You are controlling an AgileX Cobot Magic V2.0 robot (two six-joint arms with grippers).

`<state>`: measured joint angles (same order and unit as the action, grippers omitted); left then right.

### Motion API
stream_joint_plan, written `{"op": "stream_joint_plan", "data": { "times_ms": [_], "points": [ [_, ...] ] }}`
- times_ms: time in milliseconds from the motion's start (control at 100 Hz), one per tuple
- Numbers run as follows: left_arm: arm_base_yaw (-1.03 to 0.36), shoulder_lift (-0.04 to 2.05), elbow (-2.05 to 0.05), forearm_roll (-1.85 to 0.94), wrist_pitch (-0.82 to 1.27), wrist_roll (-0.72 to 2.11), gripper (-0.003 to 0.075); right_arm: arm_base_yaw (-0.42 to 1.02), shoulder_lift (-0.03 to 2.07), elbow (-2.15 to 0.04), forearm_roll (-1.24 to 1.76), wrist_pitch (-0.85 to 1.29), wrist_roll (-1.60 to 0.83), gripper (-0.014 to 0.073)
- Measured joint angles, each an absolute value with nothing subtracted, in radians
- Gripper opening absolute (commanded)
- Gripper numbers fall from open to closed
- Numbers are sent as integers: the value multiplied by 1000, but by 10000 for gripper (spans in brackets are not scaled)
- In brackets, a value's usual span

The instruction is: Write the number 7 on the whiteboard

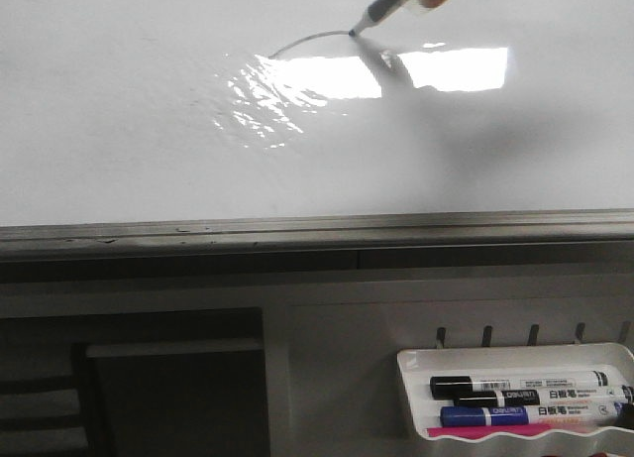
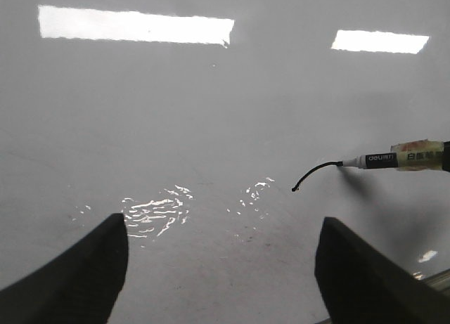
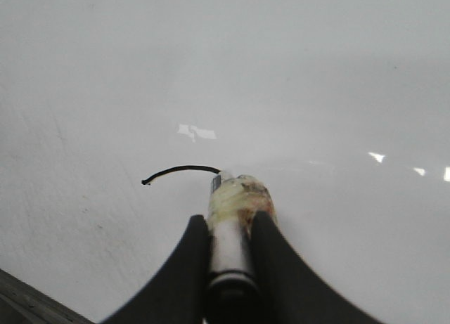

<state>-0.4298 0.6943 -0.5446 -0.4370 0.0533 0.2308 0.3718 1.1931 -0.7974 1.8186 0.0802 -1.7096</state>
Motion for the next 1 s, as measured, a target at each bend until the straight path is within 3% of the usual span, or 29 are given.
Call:
{"op": "stream_joint_plan", "data": {
  "times_ms": [380,620,820,1000],
  "points": [
    [-430,694,-545,-437,51,231,510,372,1125,-581,1835,178,-1667,-64],
    [-457,694,-545,-437,51,231,510,368,950,-544,1829,233,-1594,-63],
    [-625,734,-550,-365,44,231,510,368,917,-551,1768,354,-1466,-63],
    [-826,860,-586,-244,9,231,510,368,999,-638,1468,518,-1192,-63]
  ]
}}
